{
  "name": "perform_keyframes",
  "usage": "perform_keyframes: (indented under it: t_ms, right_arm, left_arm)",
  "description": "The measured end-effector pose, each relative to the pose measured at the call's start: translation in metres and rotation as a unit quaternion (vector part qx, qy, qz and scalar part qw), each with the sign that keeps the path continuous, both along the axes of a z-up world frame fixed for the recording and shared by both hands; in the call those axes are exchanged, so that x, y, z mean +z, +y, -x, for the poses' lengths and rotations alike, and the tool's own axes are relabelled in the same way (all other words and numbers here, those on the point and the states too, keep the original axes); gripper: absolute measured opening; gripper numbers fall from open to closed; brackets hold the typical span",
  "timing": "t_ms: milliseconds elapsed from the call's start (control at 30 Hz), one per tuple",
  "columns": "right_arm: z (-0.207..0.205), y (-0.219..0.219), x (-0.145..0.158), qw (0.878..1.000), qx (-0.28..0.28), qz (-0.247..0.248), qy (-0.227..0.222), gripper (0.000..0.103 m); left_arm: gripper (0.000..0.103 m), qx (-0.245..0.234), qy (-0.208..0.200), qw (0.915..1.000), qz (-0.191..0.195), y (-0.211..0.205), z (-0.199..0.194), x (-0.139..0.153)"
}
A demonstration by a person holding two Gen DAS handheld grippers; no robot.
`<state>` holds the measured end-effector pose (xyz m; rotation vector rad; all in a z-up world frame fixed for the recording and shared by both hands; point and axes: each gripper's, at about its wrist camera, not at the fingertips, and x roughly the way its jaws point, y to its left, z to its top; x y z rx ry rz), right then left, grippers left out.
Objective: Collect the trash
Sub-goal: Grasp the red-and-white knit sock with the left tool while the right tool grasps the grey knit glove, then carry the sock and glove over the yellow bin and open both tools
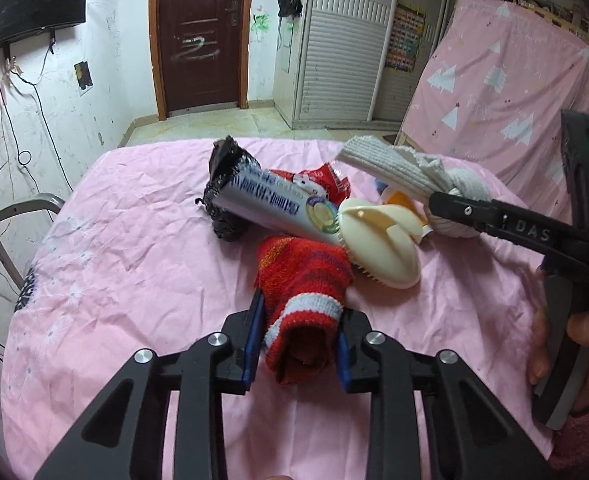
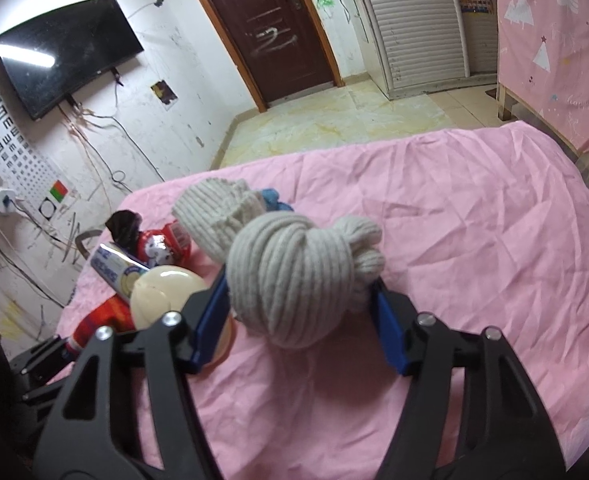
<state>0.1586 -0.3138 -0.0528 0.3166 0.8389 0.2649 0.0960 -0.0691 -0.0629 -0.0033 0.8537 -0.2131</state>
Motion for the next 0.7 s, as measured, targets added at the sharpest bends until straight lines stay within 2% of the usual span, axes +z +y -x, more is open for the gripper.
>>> perform_keyframes:
  t_ms: [367, 700]
  right_arm:
    - [0.040, -0.025, 0.029, 0.998, -0.024, -0.029, -0.042, 0.063]
    - [0.078, -0.061, 0.049, 0.995, -0.057, -0.041, -0.074, 0.063]
  left_arm:
    - [0.020, 0.013, -0.047, 0.9988, 0.010, 0.011, 0.040, 0.042]
    - [0.020, -0.010, -0.080, 0.9967, 0.008, -0.020, 0.071, 0.075]
